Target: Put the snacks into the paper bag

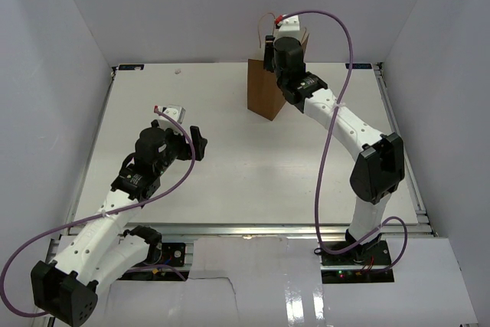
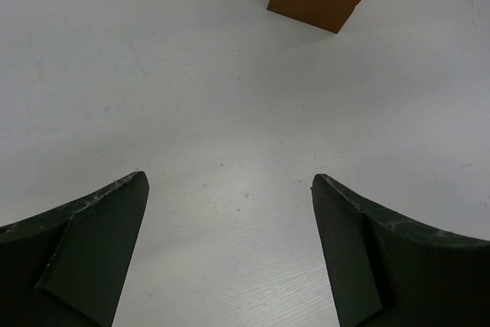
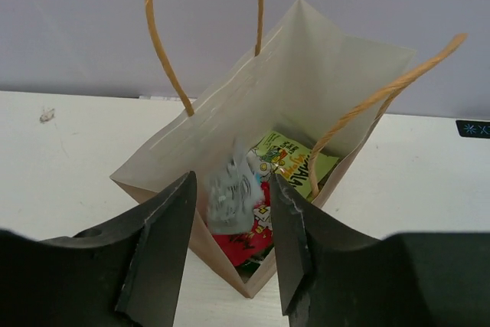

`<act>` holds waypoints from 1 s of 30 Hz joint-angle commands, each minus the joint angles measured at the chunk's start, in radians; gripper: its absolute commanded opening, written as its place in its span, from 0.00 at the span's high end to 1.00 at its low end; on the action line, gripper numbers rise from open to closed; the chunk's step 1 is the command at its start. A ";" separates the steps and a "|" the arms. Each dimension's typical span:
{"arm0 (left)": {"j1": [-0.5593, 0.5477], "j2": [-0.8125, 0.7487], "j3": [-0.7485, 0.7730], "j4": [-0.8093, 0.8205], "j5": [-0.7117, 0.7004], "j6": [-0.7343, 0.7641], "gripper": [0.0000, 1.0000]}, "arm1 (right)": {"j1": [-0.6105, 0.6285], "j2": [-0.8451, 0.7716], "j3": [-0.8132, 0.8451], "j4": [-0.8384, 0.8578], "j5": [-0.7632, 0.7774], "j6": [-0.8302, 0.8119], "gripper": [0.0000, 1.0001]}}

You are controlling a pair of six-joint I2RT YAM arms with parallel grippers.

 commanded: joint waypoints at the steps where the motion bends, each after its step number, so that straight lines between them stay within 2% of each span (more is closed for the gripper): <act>1: -0.002 -0.007 0.007 0.002 0.018 0.010 0.02 | 0.001 -0.009 0.019 0.083 0.040 -0.015 0.50; 6: -0.004 -0.010 0.007 0.002 0.023 0.016 0.02 | 0.007 -0.067 -0.030 0.089 -0.020 -0.027 0.43; 8: -0.002 -0.013 0.007 0.004 0.038 0.020 0.02 | 0.022 -0.131 -0.061 0.088 -0.110 -0.082 0.40; 10: -0.004 -0.022 0.005 0.007 0.076 0.031 0.02 | 0.023 -0.215 -0.110 0.025 -0.314 -0.192 0.31; 11: -0.004 -0.025 0.000 0.010 0.096 0.034 0.02 | 0.024 -0.249 -0.135 -0.024 -0.565 -0.349 0.19; 12: -0.004 -0.036 -0.001 0.013 0.101 0.037 0.02 | 0.021 -0.332 -0.171 -0.059 -0.667 -0.421 0.12; 13: -0.004 -0.041 -0.001 0.014 0.107 0.037 0.02 | 0.019 -0.377 -0.290 -0.072 -0.781 -0.472 0.05; 14: -0.004 -0.047 -0.004 0.016 0.115 0.039 0.02 | 0.018 -0.429 -0.364 -0.063 -0.794 -0.516 0.10; 18: -0.004 -0.067 -0.007 0.022 0.141 0.037 0.02 | -0.040 -0.701 -0.697 0.041 -0.696 -0.520 0.10; 20: -0.004 -0.074 -0.009 0.024 0.149 0.036 0.02 | -0.150 -0.771 -0.814 0.049 -0.679 -0.480 0.10; 21: -0.004 -0.079 -0.009 0.024 0.152 0.034 0.02 | -0.222 -0.829 -0.843 0.048 -0.663 -0.411 0.10; 24: -0.004 -0.082 -0.012 0.028 0.155 0.034 0.02 | -0.327 -0.939 -0.966 0.043 -0.592 -0.307 0.10; 27: -0.004 -0.071 -0.016 0.033 0.155 0.033 0.02 | -0.446 -1.044 -1.102 0.121 -0.534 -0.239 0.10; 30: -0.004 -0.038 -0.016 0.031 0.153 0.036 0.02 | -0.508 -1.070 -1.118 0.092 -0.452 -0.181 0.10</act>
